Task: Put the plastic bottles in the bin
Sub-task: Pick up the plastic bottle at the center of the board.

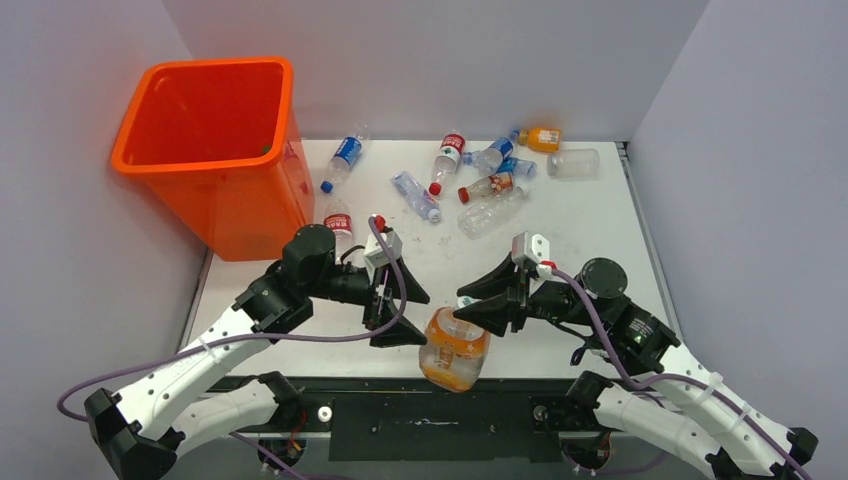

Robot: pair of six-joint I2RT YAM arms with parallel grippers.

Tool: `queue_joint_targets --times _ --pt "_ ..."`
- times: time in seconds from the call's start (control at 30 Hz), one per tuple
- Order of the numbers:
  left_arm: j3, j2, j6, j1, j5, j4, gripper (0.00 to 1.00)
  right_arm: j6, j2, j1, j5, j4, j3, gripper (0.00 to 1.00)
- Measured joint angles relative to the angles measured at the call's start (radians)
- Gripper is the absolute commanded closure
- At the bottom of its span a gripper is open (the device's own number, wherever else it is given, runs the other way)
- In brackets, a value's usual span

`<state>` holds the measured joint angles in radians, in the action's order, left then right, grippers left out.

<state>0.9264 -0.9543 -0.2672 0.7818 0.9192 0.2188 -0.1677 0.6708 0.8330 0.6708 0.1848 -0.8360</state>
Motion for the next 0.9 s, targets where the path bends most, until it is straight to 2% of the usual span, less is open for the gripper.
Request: queue_joint_targets --times 0.43,0.9 --pt "-0.181 0.093 -0.124 -0.007 -0.142 -0.303 0.04 -0.034 0.017 0.000 0.010 -0.111 -0.002 0.95" --pt "-0.281 0.064 -0.324 0.006 -0.016 -0.684 0.04 -0.166 0.035 0.000 0.058 -0.341 0.030 0.95"
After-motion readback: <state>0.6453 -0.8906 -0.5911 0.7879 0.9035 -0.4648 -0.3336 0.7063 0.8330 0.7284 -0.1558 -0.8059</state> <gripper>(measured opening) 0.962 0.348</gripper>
